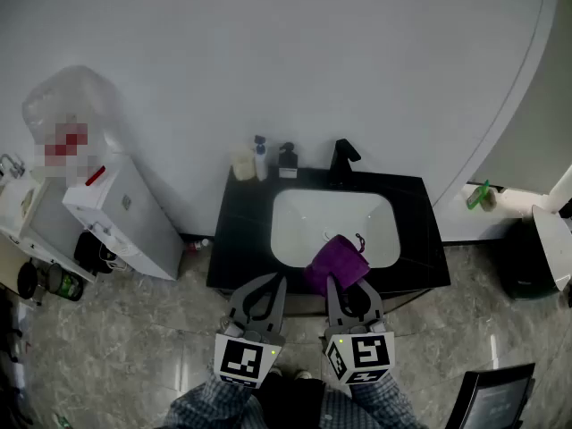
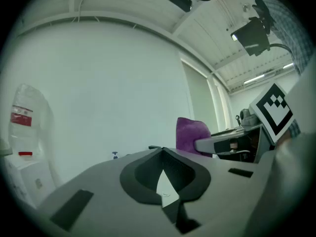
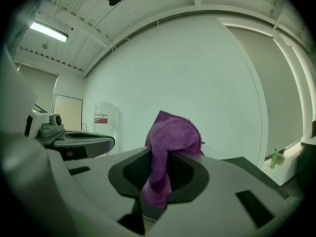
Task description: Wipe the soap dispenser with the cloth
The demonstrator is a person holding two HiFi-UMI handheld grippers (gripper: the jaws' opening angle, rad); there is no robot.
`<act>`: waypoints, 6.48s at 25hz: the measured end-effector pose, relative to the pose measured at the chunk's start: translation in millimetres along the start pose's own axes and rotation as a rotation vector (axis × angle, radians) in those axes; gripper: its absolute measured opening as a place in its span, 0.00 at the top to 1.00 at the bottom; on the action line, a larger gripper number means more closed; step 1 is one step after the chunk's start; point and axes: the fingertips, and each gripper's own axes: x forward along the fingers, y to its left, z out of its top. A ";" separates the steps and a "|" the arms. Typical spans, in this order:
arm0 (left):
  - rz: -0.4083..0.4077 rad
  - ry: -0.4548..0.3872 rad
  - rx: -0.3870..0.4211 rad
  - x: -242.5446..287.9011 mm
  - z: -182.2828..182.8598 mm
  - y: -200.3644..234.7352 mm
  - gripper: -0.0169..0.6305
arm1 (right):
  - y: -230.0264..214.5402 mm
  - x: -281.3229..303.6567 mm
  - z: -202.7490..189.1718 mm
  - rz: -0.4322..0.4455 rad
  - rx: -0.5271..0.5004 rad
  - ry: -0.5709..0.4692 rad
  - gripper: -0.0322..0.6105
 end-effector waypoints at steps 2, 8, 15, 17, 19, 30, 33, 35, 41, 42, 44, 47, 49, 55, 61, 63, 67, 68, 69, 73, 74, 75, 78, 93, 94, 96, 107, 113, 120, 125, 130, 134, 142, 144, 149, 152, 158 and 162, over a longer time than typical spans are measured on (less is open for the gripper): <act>-0.002 0.017 0.001 -1.1 -2.6 -0.8 0.97 | 0.0 -0.6 0.0 0.000 0.001 -0.001 0.83; 0.000 0.020 0.002 -1.9 -2.6 -1.6 0.97 | 0.5 -1.5 0.3 0.004 0.002 -0.001 0.83; 0.000 0.028 0.002 -2.1 -3.3 -2.6 0.97 | -2.0 -2.3 -1.1 0.002 0.027 0.002 0.83; 0.001 0.028 0.003 -2.4 -3.4 -4.7 0.97 | -4.2 -4.0 -2.2 -0.001 0.029 0.003 0.83; 0.002 0.041 0.006 -3.9 -4.7 -7.4 0.97 | -6.4 -5.8 -2.9 -0.005 0.031 0.005 0.83; 0.042 0.041 0.020 -11.0 1.7 -25.0 0.97 | -16.5 -16.6 0.8 0.031 0.036 -0.006 0.83; 0.056 0.048 0.019 -14.0 1.8 -32.1 0.97 | -19.3 -22.3 -0.3 0.044 0.037 -0.005 0.83; 0.066 0.049 0.016 -14.4 2.1 -36.9 0.97 | -22.5 -26.9 -1.2 0.051 0.034 -0.005 0.83; 0.072 0.045 0.028 -12.3 -0.8 -50.3 0.97 | -32.8 -36.5 -6.2 0.058 0.025 -0.002 0.83; 0.073 0.038 0.026 -10.6 -0.3 -50.5 0.97 | -34.7 -36.1 -5.6 0.057 0.023 -0.004 0.83; 0.076 0.013 0.023 -5.0 2.7 -48.5 0.97 | -38.8 -32.7 -3.7 0.052 0.018 -0.009 0.83; 0.074 0.024 0.013 5.0 -2.0 -42.1 0.97 | -44.8 -23.9 -2.7 0.043 0.013 -0.010 0.83; 0.071 0.026 0.006 15.2 -5.9 -35.5 0.97 | -49.8 -14.5 -4.3 0.036 0.013 -0.006 0.83; 0.064 0.039 0.001 54.9 -21.3 1.8 0.97 | -57.3 36.2 -11.0 0.026 0.017 0.011 0.83; 0.031 0.038 0.054 108.4 -26.3 58.8 0.97 | -57.9 120.0 -9.4 0.020 0.025 0.029 0.83; 0.013 0.050 0.067 126.1 -27.2 77.4 0.97 | -54.6 147.9 -7.0 0.022 0.017 0.038 0.83; -0.028 0.045 0.100 157.1 -24.9 108.0 0.97 | -50.2 195.8 -3.7 0.013 -0.012 0.062 0.83; -0.037 0.046 0.093 163.8 -25.5 114.5 0.97 | -50.7 205.9 -3.2 0.006 -0.020 0.068 0.83; -0.047 0.045 0.085 170.1 -26.1 120.2 0.97 | -52.0 215.1 -2.7 -0.003 -0.023 0.073 0.83; -0.070 0.045 0.072 187.9 -30.6 140.2 0.97 | -53.2 242.9 -1.2 -0.028 -0.020 0.087 0.83; -0.071 0.046 0.065 190.8 -32.0 144.0 0.97 | -52.8 247.2 -1.6 -0.028 -0.021 0.093 0.83; -0.069 0.047 0.056 193.5 -33.4 147.3 0.97 | -52.6 251.3 -2.6 -0.027 -0.021 0.100 0.83; -0.054 0.056 0.025 202.0 -40.4 156.8 0.97 | -52.4 266.7 -7.7 -0.009 -0.020 0.126 0.83; 0.078 0.103 -0.020 228.4 -71.7 194.2 0.97 | -74.9 343.4 -28.9 0.090 -0.067 0.180 0.83; 0.083 0.106 -0.019 230.1 -72.8 195.6 0.97 | -78.3 352.7 -27.7 0.094 -0.078 0.179 0.83; 0.096 0.110 -0.009 232.1 -73.8 199.1 0.97 | -84.7 372.1 -24.8 0.098 -0.093 0.177 0.83; 0.167 0.140 0.008 230.2 -74.7 210.8 0.97 | -93.3 446.4 -28.5 0.126 -0.178 0.242 0.83; 0.171 0.163 0.014 233.5 -76.3 219.5 0.97 | -91.2 473.0 -48.2 0.142 -0.177 0.304 0.83; 0.202 0.160 -0.002 240.4 -84.0 235.0 0.97 | -115.4 490.4 -83.2 0.097 -0.212 0.416 0.83; 0.199 0.198 -0.007 243.0 -98.2 232.2 0.97 | -133.6 490.1 -124.2 0.074 -0.203 0.507 0.83; 0.204 0.213 -0.022 241.1 -105.8 230.0 0.97 | -138.1 488.9 -155.0 0.062 -0.194 0.579 0.83; 0.212 0.220 -0.024 238.2 -106.5 227.5 0.97 | -145.5 481.8 -174.5 0.049 -0.210 0.628 0.83; 0.245 0.195 -0.043 241.6 -106.9 237.0 0.97 | -147.3 478.5 -138.8 0.057 -0.208 0.548 0.83; 0.252 0.190 -0.056 242.8 -109.6 239.5 0.97 | -143.4 479.7 -120.5 0.066 -0.204 0.501 0.83; 0.258 0.173 -0.062 246.2 -108.2 246.0 0.97 | -127.2 486.5 -72.1 0.092 -0.180 0.381 0.83; 0.254 0.170 -0.052 246.1 -100.3 241.9 0.97 | -117.4 484.0 -44.5 0.115 -0.167 0.317 0.83; 0.261 0.174 -0.064 242.9 -102.6 240.5 0.97 | -91.2 483.5 -47.5 0.187 -0.197 0.303 0.83; 0.264 0.187 -0.058 241.4 -112.0 244.4 0.97 | -79.3 485.1 -74.3 0.209 -0.214 0.325 0.83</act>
